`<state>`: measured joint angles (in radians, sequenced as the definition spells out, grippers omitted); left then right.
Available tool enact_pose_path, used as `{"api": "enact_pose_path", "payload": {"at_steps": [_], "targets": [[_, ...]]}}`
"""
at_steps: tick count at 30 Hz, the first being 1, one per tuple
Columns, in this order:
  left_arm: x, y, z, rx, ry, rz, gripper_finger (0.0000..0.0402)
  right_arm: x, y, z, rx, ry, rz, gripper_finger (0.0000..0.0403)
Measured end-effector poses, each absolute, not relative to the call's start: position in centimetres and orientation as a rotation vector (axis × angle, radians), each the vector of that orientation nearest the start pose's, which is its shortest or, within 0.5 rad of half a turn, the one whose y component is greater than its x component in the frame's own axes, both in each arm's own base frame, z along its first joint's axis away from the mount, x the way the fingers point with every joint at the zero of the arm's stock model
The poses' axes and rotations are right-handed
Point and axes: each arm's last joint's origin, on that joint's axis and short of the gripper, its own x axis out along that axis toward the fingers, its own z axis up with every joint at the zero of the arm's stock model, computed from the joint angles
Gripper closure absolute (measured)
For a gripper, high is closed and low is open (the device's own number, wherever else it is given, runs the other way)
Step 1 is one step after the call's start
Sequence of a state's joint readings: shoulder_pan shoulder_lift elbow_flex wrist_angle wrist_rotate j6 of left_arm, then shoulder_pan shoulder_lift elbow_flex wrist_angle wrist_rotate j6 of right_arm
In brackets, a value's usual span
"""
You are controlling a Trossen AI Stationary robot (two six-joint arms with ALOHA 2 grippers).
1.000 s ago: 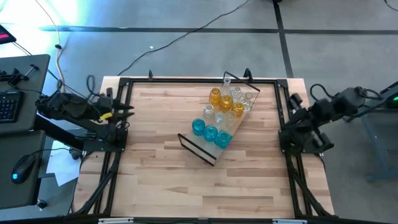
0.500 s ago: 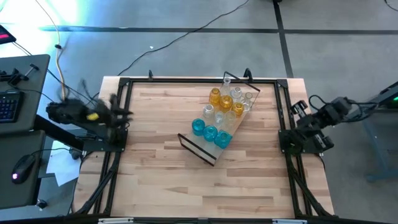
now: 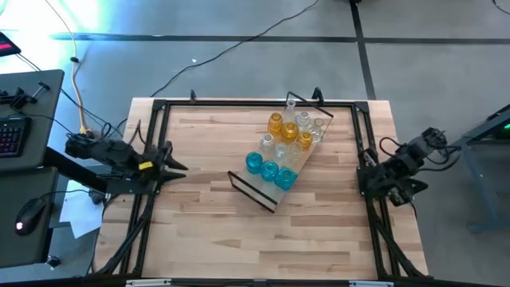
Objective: Sort vases onto shelf
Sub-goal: Return to Home Position
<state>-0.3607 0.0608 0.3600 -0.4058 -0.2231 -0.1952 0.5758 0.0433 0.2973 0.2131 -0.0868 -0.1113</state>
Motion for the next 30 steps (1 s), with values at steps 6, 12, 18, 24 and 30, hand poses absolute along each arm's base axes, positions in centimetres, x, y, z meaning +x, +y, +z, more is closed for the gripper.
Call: {"api": "enact_pose_path", "payload": {"at_steps": [6,12,18,24,30], "targets": [[8.3,-2.5,20.0,-0.243,0.149,-0.122,0.0300,6.2,4.3,25.6,0.001,-0.466,0.627,0.0402],[9.6,-3.0,16.9,-0.232,0.062,-0.144,0.0300,7.0,4.9,22.9,-0.040,-0.473,0.619,0.0402],[9.8,-3.1,16.5,-0.198,0.049,-0.162,0.0300,7.5,5.2,20.6,-0.056,-0.471,0.634,0.0402],[9.8,-3.1,16.3,-0.199,0.064,-0.164,0.0300,7.3,5.4,20.6,-0.148,-0.509,0.690,0.0402],[9.8,-3.1,16.3,-0.214,0.068,-0.163,0.0300,7.7,5.6,19.4,-0.202,-0.387,0.706,0.0402]]}}
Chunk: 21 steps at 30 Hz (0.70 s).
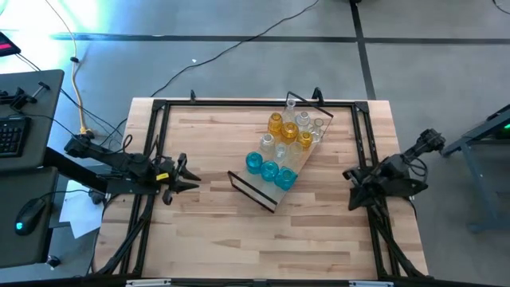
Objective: Sort vases onto shelf
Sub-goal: Return to Home Position
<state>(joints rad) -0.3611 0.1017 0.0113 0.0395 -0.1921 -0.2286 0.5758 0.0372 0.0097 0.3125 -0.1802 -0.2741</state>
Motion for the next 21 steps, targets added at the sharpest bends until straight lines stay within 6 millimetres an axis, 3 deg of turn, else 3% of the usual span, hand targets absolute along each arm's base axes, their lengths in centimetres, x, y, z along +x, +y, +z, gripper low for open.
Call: {"api": "enact_pose_path", "payload": {"at_steps": [7,17,21], "targets": [[9.8,-3.1,16.3,-0.221,0.070,-0.169,0.0300,8.0,5.6,18.1,-0.167,-0.218,0.676,0.0402],[9.8,-3.2,16.2,-0.246,0.083,-0.200,0.0300,8.5,5.2,16.8,-0.140,-0.050,0.468,0.0402],[9.8,-3.5,15.9,-0.134,0.119,-0.295,0.0300,8.6,5.1,16.7,-0.148,-0.034,0.436,0.0402]]}}
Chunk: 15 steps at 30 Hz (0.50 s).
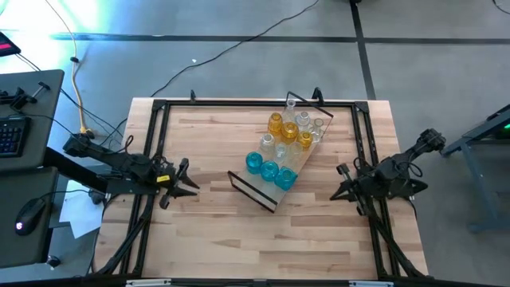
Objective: Sort vases onto shelf
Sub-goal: Return to Home Position
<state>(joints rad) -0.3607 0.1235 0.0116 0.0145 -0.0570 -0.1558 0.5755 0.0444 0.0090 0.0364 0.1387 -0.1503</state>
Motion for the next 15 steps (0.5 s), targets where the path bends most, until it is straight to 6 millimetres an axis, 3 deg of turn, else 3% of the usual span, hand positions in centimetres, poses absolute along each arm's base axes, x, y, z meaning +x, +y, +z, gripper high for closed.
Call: {"api": "enact_pose_path", "payload": {"at_steps": [6,15], "targets": [[10.3,-3.1,15.4,-0.134,0.171,-0.238,0.0300,8.6,5.1,16.7,-0.207,-0.047,0.435,0.0402],[11.0,0.0,15.1,-0.105,0.184,0.090,0.0300,8.7,4.7,17.0,-0.254,-0.074,0.297,0.0402]]}}
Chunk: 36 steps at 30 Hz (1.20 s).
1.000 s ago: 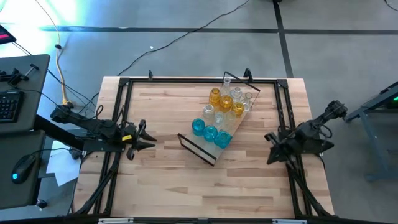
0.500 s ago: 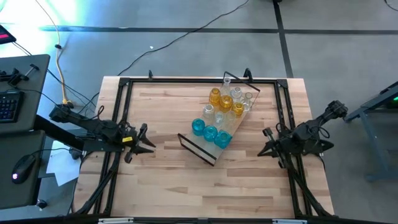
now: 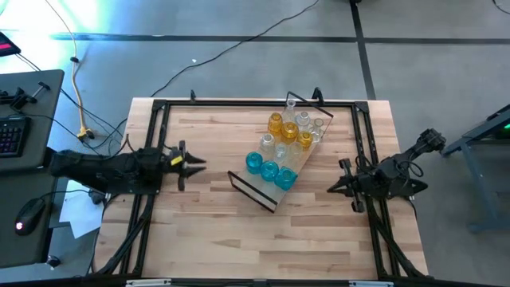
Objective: Sort vases onto shelf
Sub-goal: Return to Home Position
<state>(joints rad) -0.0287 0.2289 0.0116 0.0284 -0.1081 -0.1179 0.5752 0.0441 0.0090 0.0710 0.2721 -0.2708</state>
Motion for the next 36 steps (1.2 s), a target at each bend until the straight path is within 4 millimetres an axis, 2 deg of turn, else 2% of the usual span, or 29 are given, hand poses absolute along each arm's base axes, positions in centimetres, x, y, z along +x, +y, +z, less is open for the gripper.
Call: {"api": "enact_pose_path", "payload": {"at_steps": [4,8,24,30,36], "targets": [[10.8,1.4,15.2,-0.087,0.167,0.208,0.0300,8.7,4.7,16.9,-0.260,-0.060,0.289,0.0402],[10.7,2.1,15.3,-0.093,0.157,0.185,0.0300,8.7,4.7,16.9,-0.277,-0.063,0.284,0.0402],[9.9,2.4,16.3,-0.095,0.037,0.205,0.0300,8.7,4.7,16.8,-0.207,-0.052,0.293,0.0402],[9.6,2.5,16.6,-0.145,-0.007,0.270,0.0300,8.7,4.7,16.8,-0.166,-0.046,0.303,0.0402],[9.6,2.5,16.6,-0.290,-0.023,0.261,0.0300,8.7,4.7,16.8,-0.179,-0.048,0.303,0.0402]]}}
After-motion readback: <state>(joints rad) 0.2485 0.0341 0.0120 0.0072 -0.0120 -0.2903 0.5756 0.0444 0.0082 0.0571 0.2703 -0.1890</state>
